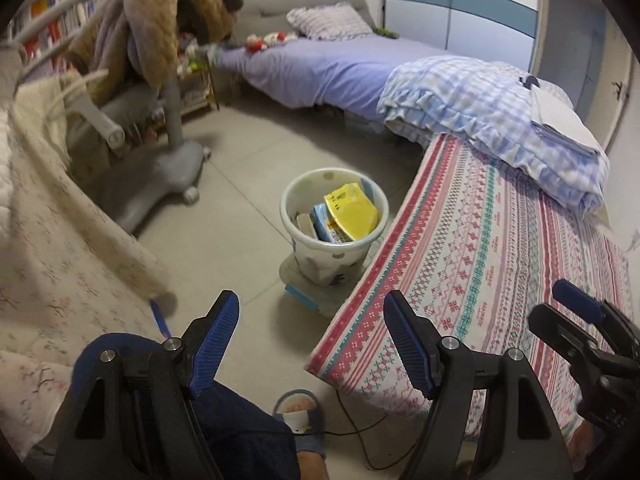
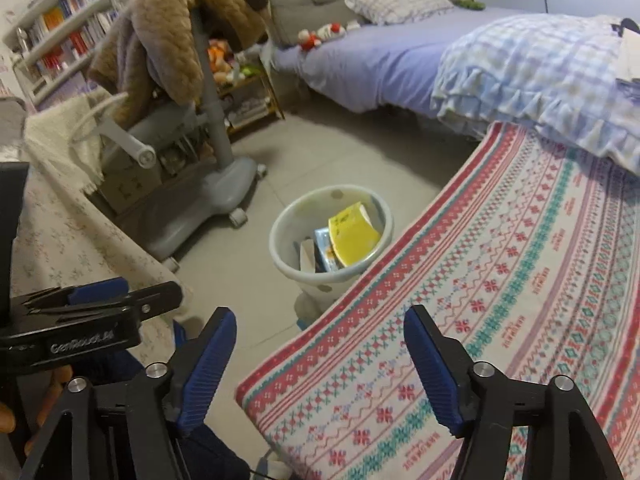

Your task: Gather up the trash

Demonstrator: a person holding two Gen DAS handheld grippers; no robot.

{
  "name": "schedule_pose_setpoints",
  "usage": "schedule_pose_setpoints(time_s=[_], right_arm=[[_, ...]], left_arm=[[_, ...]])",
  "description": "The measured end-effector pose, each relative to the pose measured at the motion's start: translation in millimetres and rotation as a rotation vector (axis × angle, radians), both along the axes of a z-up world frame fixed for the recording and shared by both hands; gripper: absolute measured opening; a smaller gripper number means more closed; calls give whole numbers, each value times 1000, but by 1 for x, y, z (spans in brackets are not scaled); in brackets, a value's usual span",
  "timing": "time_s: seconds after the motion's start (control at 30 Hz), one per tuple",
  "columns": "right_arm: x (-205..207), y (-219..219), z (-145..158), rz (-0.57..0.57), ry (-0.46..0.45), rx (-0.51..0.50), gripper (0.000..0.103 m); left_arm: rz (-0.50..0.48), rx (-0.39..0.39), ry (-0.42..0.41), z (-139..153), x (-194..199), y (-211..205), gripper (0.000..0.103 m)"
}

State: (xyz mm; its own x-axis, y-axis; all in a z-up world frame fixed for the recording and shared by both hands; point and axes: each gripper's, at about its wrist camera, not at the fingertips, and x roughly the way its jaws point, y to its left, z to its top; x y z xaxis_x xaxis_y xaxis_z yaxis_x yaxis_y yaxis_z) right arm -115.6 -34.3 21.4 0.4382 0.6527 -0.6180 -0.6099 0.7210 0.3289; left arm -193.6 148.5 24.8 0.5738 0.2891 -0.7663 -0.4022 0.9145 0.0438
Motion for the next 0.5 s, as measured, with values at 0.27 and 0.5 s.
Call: schedule_pose_setpoints(time_s=[0.27,0.5], right_arm=[[-11,-30,5,-16,-48,-3,75],[-16,-39,15,-18,-68,27,79]], left_arm=[[-11,82,-16,17,-14,-38,78],[-14,125,-34,26,-17,-54,78]])
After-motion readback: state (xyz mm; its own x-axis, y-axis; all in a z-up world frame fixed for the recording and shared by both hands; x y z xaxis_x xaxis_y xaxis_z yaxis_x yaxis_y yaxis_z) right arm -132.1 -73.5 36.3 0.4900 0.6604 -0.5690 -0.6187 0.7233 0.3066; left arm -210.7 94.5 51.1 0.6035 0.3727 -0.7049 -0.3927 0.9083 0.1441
